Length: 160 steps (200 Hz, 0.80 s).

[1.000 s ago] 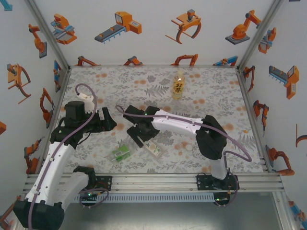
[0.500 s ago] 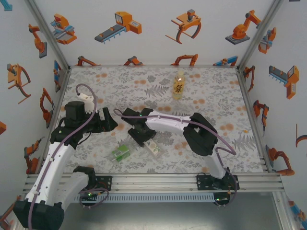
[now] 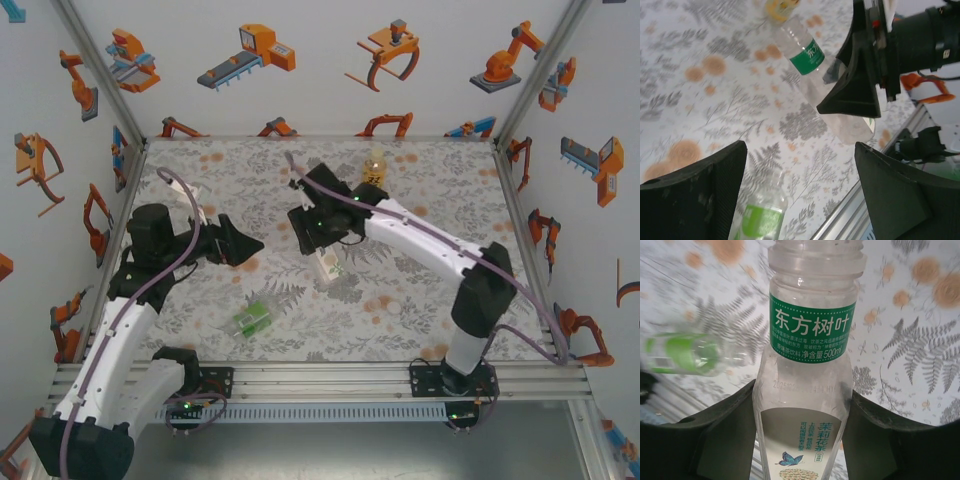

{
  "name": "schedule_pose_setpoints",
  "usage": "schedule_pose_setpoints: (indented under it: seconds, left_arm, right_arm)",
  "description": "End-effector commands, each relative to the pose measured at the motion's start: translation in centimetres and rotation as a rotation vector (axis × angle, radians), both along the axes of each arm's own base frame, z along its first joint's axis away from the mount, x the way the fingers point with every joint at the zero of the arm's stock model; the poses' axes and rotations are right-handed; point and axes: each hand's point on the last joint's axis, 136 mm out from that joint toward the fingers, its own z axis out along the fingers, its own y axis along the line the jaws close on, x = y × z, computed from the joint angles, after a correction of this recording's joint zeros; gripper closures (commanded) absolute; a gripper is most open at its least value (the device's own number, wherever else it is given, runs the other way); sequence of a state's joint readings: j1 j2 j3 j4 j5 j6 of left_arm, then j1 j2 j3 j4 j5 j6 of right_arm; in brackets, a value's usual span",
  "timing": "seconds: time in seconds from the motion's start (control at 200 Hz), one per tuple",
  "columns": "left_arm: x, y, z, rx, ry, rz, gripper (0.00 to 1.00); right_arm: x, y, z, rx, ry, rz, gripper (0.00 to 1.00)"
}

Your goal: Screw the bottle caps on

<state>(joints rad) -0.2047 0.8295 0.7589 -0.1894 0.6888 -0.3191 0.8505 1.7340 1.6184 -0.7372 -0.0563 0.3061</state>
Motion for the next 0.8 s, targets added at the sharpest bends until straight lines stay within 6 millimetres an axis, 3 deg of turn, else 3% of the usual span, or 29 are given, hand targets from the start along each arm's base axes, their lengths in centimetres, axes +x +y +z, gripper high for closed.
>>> schedule_pose_setpoints:
  seconds: [0.0, 0.13, 0.225, 0.406, 0.556, 0.796]
  left_arm:
    - [-1.8, -2.0, 5.2, -0.129, -0.198, -0.160, 0.18]
    - [-3.4, -3.3, 8.0, -0.167, -0.337, -0.253, 0.13]
    - [-4.3, -4.2, 9.4, -0.182, -0.394, -0.292, 0.06]
    - [-4.3, -5.8, 10.7, -0.201, -0.402, -0.343, 0.04]
    - [-4.5, -6.8, 13.0, -0.253, -0.437, -0.385, 0.04]
    - [-5.9, -9.0, 15.9, -0.310, -0.468, -0.510, 0.11]
  right_arm:
    - [0.0, 1.4, 7.0, 0.235, -0.077, 0.042, 0.57]
    - [-0.4, 1.7, 14.2, 0.466, -0.182, 0.083, 0.61]
    - [-2.0, 1.9, 19.4, 0.648, -0.270, 0.157, 0.63]
    - [-5.4, 1.9, 26.4, 0.951, -0.351, 0.293, 0.67]
    - [-6.9, 2.0, 28.9, 1.101, -0.339, 0.366, 0.69]
    - [-6.8, 2.1, 28.8, 1.137, -0.356, 0.369, 0.73]
